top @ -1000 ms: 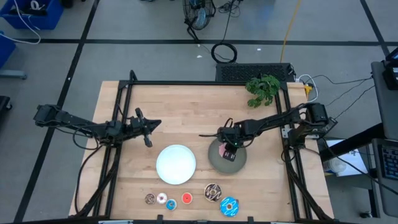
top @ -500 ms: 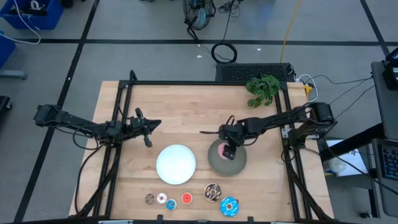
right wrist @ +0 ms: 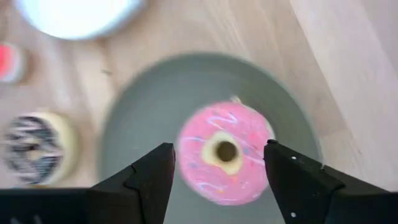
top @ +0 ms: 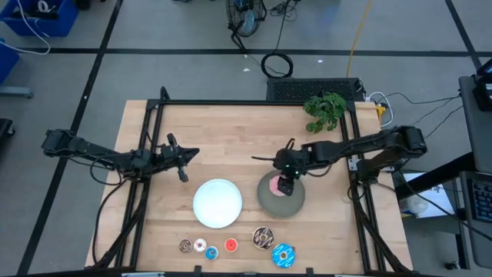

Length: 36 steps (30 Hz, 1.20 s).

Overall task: Pick & Place donuts
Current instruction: Put the large blue donut on the brown plate

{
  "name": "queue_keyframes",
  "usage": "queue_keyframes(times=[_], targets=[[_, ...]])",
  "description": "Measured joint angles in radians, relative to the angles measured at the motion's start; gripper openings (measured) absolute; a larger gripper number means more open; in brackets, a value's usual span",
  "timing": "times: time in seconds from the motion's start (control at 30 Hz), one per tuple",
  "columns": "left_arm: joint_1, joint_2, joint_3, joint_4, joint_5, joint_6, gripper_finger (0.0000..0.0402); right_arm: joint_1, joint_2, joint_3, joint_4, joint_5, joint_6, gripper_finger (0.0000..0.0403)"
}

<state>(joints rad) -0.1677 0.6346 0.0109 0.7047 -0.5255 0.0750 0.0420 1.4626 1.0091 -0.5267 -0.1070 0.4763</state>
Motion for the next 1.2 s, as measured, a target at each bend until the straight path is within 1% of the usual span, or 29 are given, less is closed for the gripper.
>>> queue_keyframes(times=[0.13, 0.2, 0.3, 0.4, 0.53, 0.6, 0.67, 0.7, 0.73, 0.8, 0.9, 0.97, 1.07, 1.2], targets=[[0.0, 0.0, 0.0, -0.005, 0.0, 0.0, 0.0017, 0.039, -0.106, 0.001, -0.001, 0.011, -0.022, 0.0227], [0.0, 0.0, 0.0, -0.007, 0.0, 0.0, 0.0017, 0.079, -0.156, 0.001, -0.011, 0.071, -0.039, 0.0218], [0.0, 0.0, 0.0, -0.007, 0.0, 0.0, 0.0017, 0.157, -0.219, 0.001, -0.031, 0.219, -0.042, 0.0193], [0.0, 0.0, 0.0, -0.007, 0.0, 0.0, 0.0017, 0.235, -0.259, -0.001, -0.024, 0.325, -0.006, 0.0157], [0.0, 0.0, 0.0, -0.011, 0.0, 0.0, 0.0017, 0.345, -0.256, -0.015, 0.004, 0.4, 0.011, 0.0096], [0.0, 0.0, 0.0, -0.023, 0.0, -0.001, 0.0017, 0.396, -0.237, -0.034, 0.076, 0.395, -0.014, 0.006], [0.0, 0.0, 0.0, -0.03, 0.0, -0.001, 0.0017, 0.446, -0.217, -0.058, 0.207, 0.396, -0.078, 0.0023], [0.0, 0.0, 0.0, -0.03, 0.0, -0.001, 0.0017, 0.469, -0.207, -0.07, 0.272, 0.397, -0.123, 0.0012], [0.0, 0.0, 0.0, -0.03, 0.0, -0.001, 0.0017, 0.488, -0.196, -0.079, 0.333, 0.396, -0.17, 0.0007], [0.0, 0.0, 0.0, -0.03, 0.0, -0.003, 0.0017, 0.52, -0.178, -0.094, 0.418, 0.395, -0.246, 0.0011], [0.0, 0.0, 0.0, -0.03, 0.0, -0.002, 0.0017, 0.537, -0.171, -0.113, 0.489, 0.396, -0.302, 0.0008], [0.0, 0.0, 0.0, -0.03, 0.0, -0.002, 0.0017, 0.536, -0.189, -0.13, 0.509, 0.397, -0.321, 0.0003], [0.0, 0.0, 0.0, -0.032, 0.0, -0.002, 0.0017, 0.536, -0.248, -0.174, 0.51, 0.411, -0.335, 0.0002], [0.0, 0.0, 0.0, -0.042, 0.0, -0.001, 0.0017, 0.536, -0.397, -0.294, 0.527, 0.533, -0.297, 0.0001]])
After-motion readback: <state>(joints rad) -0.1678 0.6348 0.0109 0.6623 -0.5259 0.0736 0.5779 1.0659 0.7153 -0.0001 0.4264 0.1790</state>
